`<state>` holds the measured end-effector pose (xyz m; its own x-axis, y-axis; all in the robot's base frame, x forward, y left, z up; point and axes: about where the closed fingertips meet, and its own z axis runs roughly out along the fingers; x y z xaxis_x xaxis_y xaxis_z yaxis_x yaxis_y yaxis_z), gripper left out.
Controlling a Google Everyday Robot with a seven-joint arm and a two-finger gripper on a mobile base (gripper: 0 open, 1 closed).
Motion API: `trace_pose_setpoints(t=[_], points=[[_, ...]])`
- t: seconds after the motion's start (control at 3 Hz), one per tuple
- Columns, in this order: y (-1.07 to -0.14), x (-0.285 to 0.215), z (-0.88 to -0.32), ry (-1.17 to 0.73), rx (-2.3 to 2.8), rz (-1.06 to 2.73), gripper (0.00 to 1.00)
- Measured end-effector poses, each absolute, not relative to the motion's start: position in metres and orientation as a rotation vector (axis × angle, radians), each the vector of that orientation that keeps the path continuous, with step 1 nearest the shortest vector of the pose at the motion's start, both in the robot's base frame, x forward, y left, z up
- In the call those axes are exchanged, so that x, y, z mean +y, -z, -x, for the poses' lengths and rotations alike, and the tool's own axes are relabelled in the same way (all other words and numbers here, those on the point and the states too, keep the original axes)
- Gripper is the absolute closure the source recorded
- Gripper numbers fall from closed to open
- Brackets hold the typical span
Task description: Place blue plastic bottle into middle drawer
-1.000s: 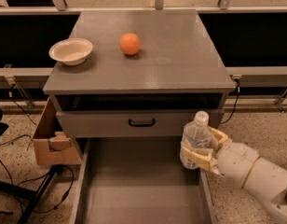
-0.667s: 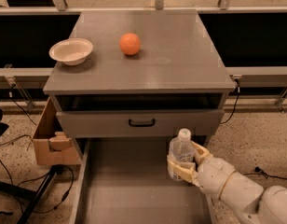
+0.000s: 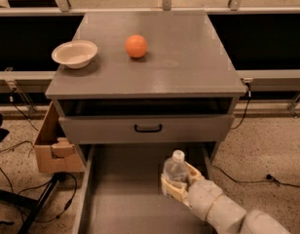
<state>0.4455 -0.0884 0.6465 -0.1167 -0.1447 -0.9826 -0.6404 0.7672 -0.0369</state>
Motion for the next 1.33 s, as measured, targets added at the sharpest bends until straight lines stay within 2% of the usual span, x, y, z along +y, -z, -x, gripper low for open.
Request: trace_pose_setpoints(t=[1.33], points=[[-0.514,0.009,-0.535,-0.593,1.504,0.8,1.0]])
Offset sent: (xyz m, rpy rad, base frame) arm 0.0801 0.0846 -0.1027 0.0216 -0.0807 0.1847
